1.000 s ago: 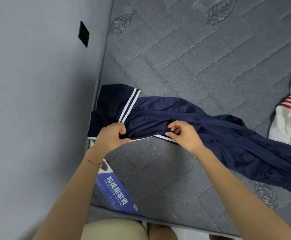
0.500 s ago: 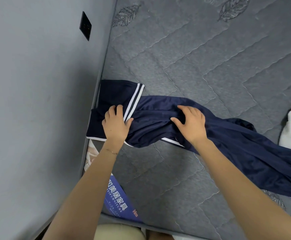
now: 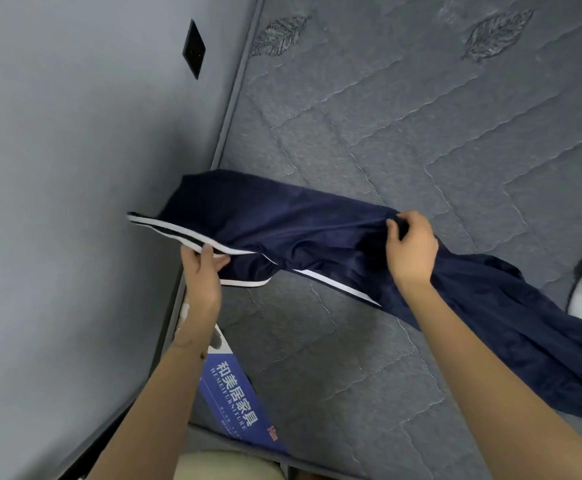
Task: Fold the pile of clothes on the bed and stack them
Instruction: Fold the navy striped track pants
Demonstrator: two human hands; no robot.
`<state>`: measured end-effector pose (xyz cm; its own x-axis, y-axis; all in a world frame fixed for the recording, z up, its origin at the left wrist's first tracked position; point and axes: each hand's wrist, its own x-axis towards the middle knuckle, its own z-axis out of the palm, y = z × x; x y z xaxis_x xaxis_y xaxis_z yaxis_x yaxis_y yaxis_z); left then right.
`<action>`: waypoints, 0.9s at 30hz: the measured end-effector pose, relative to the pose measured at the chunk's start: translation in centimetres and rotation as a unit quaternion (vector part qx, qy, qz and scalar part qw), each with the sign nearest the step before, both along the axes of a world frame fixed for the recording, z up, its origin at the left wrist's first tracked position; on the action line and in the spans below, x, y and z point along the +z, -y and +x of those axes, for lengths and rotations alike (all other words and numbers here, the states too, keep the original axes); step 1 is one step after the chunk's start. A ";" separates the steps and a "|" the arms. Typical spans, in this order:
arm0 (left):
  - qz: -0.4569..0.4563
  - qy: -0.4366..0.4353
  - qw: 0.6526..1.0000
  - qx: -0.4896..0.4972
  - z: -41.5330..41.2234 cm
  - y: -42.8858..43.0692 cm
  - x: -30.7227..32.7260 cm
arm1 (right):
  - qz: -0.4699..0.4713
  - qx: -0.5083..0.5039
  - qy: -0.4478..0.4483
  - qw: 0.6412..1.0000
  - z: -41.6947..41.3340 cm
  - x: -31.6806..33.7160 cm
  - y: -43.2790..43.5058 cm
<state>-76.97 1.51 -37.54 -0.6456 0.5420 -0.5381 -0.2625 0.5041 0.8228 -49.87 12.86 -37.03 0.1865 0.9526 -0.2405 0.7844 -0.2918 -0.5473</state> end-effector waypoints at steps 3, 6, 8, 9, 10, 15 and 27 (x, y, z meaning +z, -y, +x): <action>-0.145 -0.044 0.987 -0.061 0.3 1.5 -1.2 | -0.099 0.078 0.076 0.989 -0.7 -1.0 -0.4; -0.267 -0.165 0.948 -0.056 -0.5 1.8 -2.0 | -0.100 0.122 0.097 0.983 -0.8 -1.6 -0.8; -0.283 -0.183 0.940 -0.058 -0.8 1.4 -2.0 | -0.109 0.132 0.107 0.979 -0.5 -2.0 -1.2; -0.263 -0.169 0.948 -0.050 -1.0 1.2 -2.3 | -0.120 0.132 0.111 0.978 -0.2 -2.2 -1.5; -0.230 -0.150 0.961 -0.029 -1.0 1.0 -2.4 | -0.131 0.130 0.116 0.976 0.1 -2.4 -1.6; -0.102 -0.099 0.990 0.022 -0.5 -0.2 -1.6 | -0.140 0.108 0.122 0.977 0.9 -2.8 -1.8; -0.058 -0.188 0.977 -0.081 -1.5 -3.4 0.2 | -0.006 0.059 0.033 0.998 -0.3 -1.3 -0.7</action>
